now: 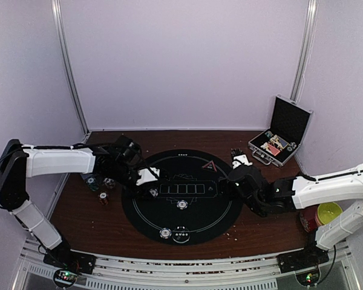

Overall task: Distribute texas hold em gaming equipment
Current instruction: Place the poker chip in the poker chips pile.

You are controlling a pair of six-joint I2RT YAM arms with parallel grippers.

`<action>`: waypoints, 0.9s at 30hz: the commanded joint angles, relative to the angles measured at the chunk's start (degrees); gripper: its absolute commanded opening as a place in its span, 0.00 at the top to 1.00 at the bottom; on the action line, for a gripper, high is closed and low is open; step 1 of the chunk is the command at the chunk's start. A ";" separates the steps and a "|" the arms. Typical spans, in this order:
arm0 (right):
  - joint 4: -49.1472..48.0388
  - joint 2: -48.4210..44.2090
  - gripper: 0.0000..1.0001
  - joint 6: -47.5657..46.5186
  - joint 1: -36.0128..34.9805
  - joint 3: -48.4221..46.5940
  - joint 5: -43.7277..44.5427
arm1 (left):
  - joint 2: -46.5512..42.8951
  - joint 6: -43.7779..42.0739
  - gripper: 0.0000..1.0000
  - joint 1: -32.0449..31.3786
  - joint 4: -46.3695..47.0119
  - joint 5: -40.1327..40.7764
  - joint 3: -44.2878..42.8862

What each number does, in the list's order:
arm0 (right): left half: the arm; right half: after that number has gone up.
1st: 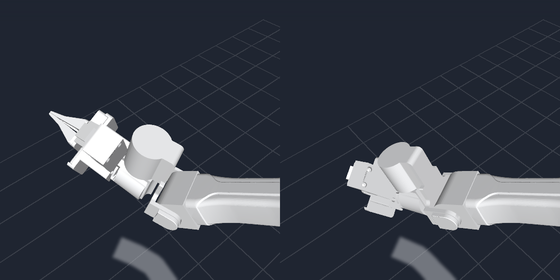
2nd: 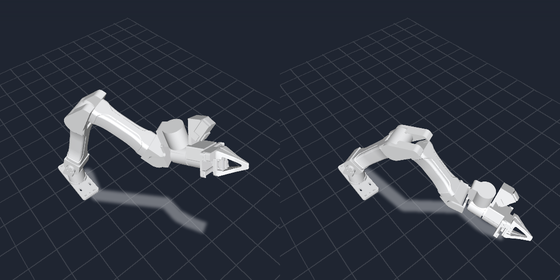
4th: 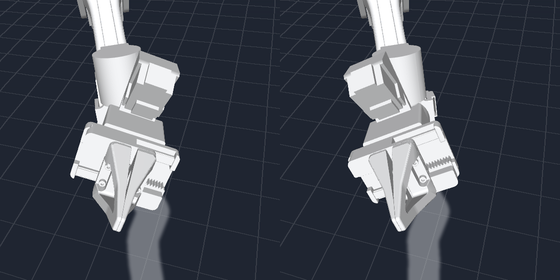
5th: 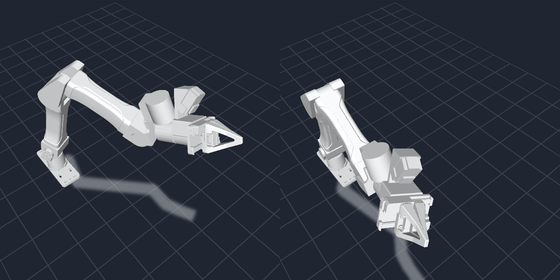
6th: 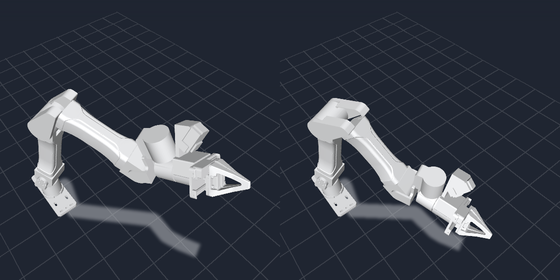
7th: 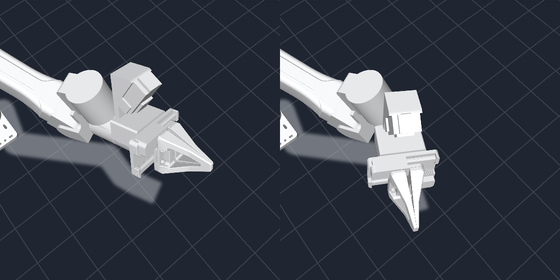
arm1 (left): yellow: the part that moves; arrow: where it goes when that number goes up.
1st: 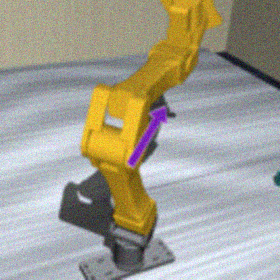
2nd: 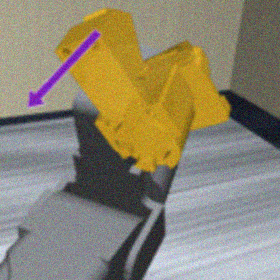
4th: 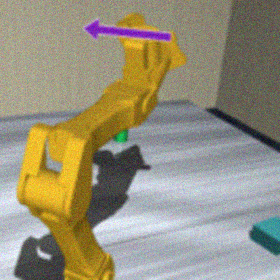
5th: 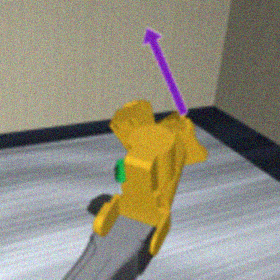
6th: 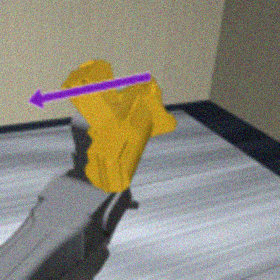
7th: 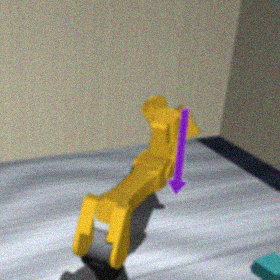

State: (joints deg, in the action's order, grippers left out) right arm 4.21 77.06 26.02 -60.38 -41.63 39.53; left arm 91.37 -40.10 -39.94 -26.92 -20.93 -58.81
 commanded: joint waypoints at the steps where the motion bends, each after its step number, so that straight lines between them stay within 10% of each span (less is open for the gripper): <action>1: -1.00 -1.75 0.00 1.29 0.26 1.09 3.27 | 7.41 1.84 0.59 -5.58 0.55 1.49 -7.33; 12: -1.13 -5.42 0.00 2.09 0.70 2.54 4.83 | 24.00 3.31 0.59 -11.65 -2.71 3.25 -23.51; 27: -1.39 -6.57 0.00 1.97 0.66 2.83 3.80 | 26.78 3.19 0.57 -12.35 -1.03 8.56 -23.29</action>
State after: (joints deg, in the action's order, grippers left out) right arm 3.16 71.35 27.42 -59.96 -39.68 42.46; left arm 117.58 -37.12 -52.14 -29.21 -14.20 -82.19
